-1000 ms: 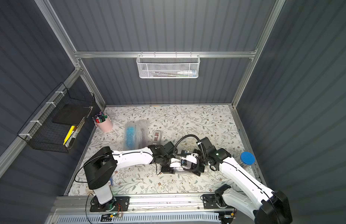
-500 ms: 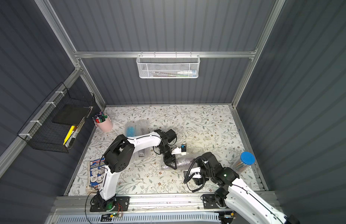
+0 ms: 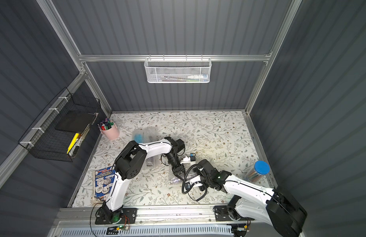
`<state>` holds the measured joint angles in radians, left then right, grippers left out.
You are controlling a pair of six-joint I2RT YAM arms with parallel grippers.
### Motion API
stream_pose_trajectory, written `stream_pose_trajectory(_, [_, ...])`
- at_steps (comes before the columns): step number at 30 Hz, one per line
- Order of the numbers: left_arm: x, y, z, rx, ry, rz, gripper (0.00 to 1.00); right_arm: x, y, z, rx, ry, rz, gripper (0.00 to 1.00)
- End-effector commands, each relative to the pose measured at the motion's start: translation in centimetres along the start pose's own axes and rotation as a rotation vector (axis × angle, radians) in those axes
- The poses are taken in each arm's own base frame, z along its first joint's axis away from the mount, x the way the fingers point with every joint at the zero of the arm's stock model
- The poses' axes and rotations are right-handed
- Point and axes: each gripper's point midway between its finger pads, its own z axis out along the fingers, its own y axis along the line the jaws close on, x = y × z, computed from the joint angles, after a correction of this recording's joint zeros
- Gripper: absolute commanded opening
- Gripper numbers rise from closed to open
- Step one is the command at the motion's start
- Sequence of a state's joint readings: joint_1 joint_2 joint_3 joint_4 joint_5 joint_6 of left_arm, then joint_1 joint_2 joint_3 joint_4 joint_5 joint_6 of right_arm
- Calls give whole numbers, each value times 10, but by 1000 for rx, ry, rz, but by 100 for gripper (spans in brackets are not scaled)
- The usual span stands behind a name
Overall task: Wrap wine bottles in bubble wrap
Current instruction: Wrap the wine bottle in bubble wrap.
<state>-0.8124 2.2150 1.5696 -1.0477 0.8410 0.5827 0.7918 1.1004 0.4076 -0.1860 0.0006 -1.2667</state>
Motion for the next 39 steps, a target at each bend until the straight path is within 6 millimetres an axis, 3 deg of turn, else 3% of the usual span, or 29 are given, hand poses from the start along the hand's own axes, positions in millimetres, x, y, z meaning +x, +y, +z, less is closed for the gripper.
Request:
stream_pose_trajectory(1, [9,-4,3,47,25,-65,54,3,-1,2,-7,35,-13,75])
stream_pose_trajectory(5, [-2,-7,-11,-13,-8,-24,59,1,2,0,-57,41,78,62])
stream_pose_trajectory(13, [-19,-17,-50,-241,-78,101,80,-15,27,-3,-311,32,347,54])
stream_pose_trajectory(18, [-14,-16,-82,-449,-91,122,87,-27,32,-7,-403,-40,472,52])
stream_pose_trajectory(23, [-8,-22,-125,-707,-180,183,96,-47,26,-21,-553,-213,727,53])
stream_pose_trajectory(29, [15,-27,-150,-892,-273,199,97,-55,28,-26,-735,-251,884,55])
stream_pose_trajectory(33, [32,-43,-149,-913,-308,290,98,-46,21,-24,-748,-251,1002,58])
stream_pose_trajectory(39, [42,-53,-94,-881,-176,556,99,-44,16,-14,-797,-246,1084,59])
